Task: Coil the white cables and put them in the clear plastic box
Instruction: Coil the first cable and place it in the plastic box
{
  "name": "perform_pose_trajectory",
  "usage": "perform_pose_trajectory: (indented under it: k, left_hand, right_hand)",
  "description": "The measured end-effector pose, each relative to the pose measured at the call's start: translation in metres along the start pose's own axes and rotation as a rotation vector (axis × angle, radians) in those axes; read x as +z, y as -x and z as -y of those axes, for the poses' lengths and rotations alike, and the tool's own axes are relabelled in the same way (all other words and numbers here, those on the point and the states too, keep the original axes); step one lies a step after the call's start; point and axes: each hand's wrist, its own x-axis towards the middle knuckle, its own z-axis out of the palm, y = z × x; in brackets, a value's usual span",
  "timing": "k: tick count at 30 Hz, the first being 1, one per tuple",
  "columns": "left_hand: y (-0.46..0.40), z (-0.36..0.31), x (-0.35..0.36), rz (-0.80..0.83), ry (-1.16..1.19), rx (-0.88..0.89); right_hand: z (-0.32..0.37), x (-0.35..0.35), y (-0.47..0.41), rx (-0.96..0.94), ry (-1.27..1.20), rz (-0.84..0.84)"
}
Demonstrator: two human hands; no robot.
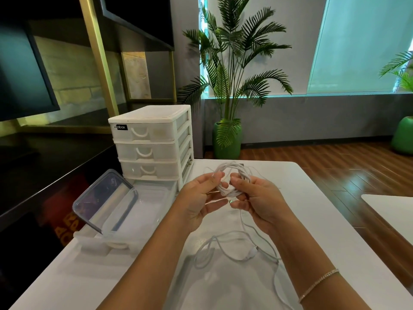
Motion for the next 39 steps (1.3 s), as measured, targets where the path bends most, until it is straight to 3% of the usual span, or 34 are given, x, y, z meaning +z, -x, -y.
perform_pose_trajectory:
  k: [3, 16, 25, 31, 39]
  left_hand:
    - [-0.001, 0.001, -0.007, -0.111, -0.121, 0.039]
    - [0.004, -0.061, -0.108, -0.373, -0.149, 0.064]
    - [0.007, -0.061, -0.147, -0.559, -0.786, -0.033]
    - [-0.001, -0.048, -0.146, -0.483, -1.216, -0.094]
    - [0.002, -0.048, -0.143, -0.386, -1.558, -0.254]
  right_hand:
    - [-0.002, 0.004, 0.0, -0.003, 0.057, -0.019]
    - [-0.007, 0.065, -0.006, 0.06, 0.191, 0.173]
    - [-0.003, 0.063, -0.002, 0.065, 0.23, 0.147]
    - [0.0, 0.062, 0.001, 0.065, 0.282, 0.157]
    - [0.006, 0.056, 0.003, 0.057, 0.278, 0.147]
